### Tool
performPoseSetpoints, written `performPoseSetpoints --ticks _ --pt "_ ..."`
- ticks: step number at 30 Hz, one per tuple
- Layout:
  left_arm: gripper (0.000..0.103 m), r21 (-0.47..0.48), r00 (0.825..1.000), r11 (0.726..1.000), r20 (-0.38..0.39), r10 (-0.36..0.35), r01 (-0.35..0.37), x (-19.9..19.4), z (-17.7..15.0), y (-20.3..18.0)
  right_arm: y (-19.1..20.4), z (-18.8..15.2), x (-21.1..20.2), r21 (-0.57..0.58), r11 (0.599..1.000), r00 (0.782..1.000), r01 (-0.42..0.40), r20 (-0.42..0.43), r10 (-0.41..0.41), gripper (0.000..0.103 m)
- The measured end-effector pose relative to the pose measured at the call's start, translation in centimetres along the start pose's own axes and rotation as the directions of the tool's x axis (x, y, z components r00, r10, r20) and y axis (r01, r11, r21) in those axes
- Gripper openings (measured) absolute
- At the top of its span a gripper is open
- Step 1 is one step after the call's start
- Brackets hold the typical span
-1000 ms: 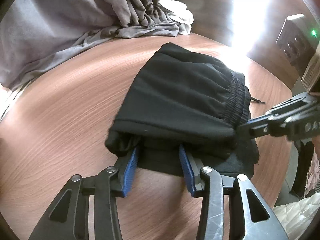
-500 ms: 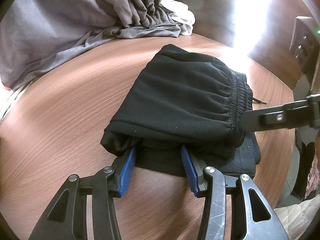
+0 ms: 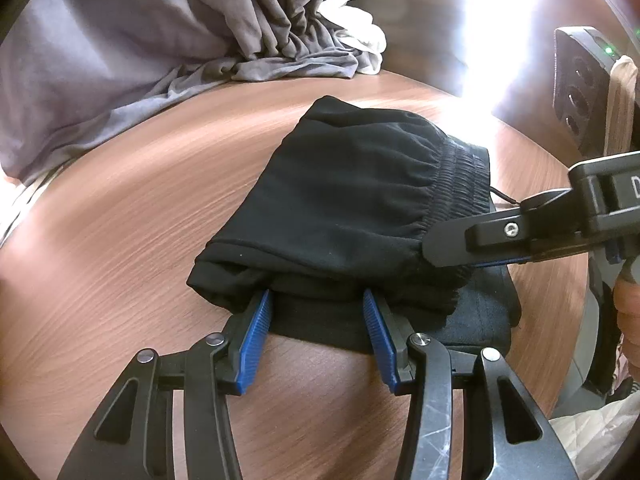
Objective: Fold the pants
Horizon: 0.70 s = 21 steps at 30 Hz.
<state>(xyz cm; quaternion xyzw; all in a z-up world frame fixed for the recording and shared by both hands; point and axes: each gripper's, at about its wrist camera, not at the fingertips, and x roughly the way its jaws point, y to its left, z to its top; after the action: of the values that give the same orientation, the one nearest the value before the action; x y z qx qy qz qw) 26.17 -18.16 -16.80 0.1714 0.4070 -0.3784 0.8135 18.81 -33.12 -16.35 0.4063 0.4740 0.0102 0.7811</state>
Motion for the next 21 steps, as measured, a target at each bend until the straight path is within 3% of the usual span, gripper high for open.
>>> performPoseSetpoints --ticks 2,3,5,8,10,17,21 --pt "0.047 0.001 1.000 1.000 0.001 -0.002 0.002 0.0 0.0 0.1 0.0 0.1 0.2 -0.001 1.000 1.000 -0.003 0.000 0.003 0.048" --pt "0.047 0.000 1.000 1.000 0.000 -0.002 0.002 0.0 0.1 0.1 0.0 0.1 0.3 -0.006 1.000 1.000 0.002 0.002 -0.002 0.044" --pt "0.047 0.004 1.000 1.000 -0.005 0.002 -0.002 -0.1 0.2 0.2 0.4 0.2 0.4 -0.041 0.999 0.999 0.030 0.012 -0.030 0.025" --pt "0.047 -0.033 1.000 0.999 -0.031 -0.006 0.005 0.0 0.8 0.8 0.6 0.5 -0.2 -0.054 0.998 0.999 0.033 0.014 -0.033 0.015" --pt "0.047 -0.075 0.999 0.997 -0.032 -0.024 0.022 -0.1 1.0 1.2 0.8 0.7 -1.1 -0.056 0.998 0.999 0.022 0.027 -0.020 0.013" --pt "0.059 -0.026 0.999 1.000 -0.040 -0.009 0.008 -0.1 0.6 0.0 2.5 1.1 -3.5 -0.075 0.997 0.997 -0.004 0.075 0.010 0.011" --pt "0.061 -0.034 0.998 0.999 -0.061 -0.018 0.016 -0.2 0.6 -0.1 1.5 0.6 -2.3 -0.049 0.998 0.999 0.039 0.022 -0.038 0.014"
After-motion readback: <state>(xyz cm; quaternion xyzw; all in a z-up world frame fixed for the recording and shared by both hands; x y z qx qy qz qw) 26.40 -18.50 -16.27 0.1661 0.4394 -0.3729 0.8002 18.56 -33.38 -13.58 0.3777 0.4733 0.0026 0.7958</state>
